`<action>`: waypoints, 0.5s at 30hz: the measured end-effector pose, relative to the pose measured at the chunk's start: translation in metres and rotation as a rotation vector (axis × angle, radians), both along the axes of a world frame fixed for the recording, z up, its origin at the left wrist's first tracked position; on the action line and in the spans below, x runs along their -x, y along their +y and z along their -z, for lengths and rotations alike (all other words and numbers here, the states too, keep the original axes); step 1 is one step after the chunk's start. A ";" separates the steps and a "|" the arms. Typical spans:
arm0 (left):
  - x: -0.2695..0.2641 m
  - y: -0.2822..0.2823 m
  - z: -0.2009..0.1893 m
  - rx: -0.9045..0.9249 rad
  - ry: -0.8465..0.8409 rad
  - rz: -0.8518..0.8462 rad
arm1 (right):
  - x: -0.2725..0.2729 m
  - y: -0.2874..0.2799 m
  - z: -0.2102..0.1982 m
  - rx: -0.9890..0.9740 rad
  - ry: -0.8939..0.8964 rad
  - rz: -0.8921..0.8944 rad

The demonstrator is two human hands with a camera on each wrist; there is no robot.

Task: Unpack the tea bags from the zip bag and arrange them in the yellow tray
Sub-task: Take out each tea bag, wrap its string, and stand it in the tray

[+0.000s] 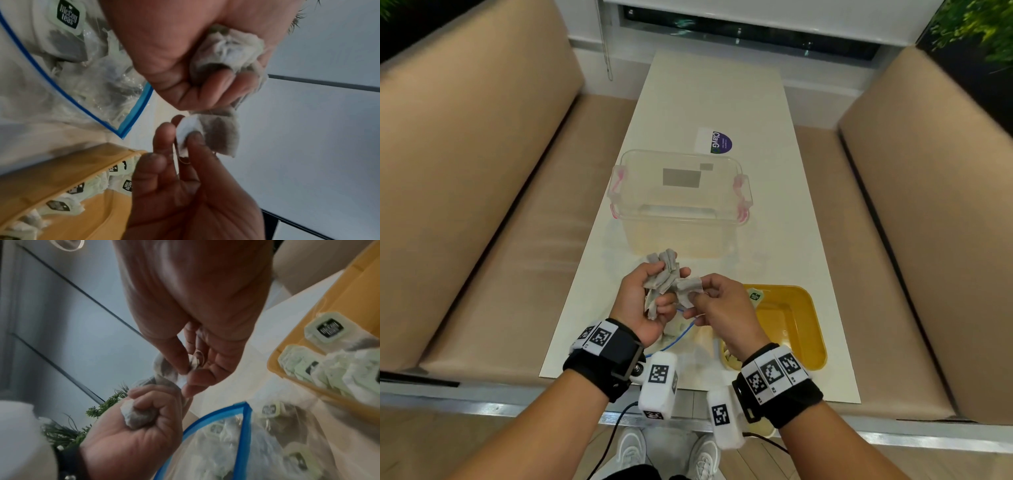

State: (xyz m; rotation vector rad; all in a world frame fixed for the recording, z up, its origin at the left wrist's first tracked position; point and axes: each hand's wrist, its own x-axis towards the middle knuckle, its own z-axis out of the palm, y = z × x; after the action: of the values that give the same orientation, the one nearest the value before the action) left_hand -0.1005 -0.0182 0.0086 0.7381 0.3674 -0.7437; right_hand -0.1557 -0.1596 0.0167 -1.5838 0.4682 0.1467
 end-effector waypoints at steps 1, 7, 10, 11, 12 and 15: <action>0.000 -0.001 0.001 -0.011 0.010 -0.010 | 0.000 -0.002 -0.001 0.019 -0.009 -0.003; -0.003 -0.005 0.010 -0.062 0.025 -0.110 | -0.003 -0.011 -0.004 0.075 -0.030 -0.028; -0.005 -0.004 0.013 -0.099 0.018 -0.099 | -0.006 -0.018 -0.005 0.140 -0.061 -0.035; -0.006 -0.003 0.015 -0.116 0.013 -0.086 | -0.007 -0.022 -0.007 0.166 -0.072 -0.026; -0.006 -0.002 0.017 -0.132 0.003 -0.073 | -0.007 -0.028 -0.007 0.189 -0.079 -0.010; -0.004 0.000 0.025 -0.164 -0.032 -0.042 | -0.006 -0.047 -0.002 0.348 -0.112 0.032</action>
State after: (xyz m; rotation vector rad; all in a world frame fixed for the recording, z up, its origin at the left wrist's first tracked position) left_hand -0.0970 -0.0180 -0.0163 0.8930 0.4174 -0.6670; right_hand -0.1497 -0.2071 0.0183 -1.9125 0.4475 -0.0521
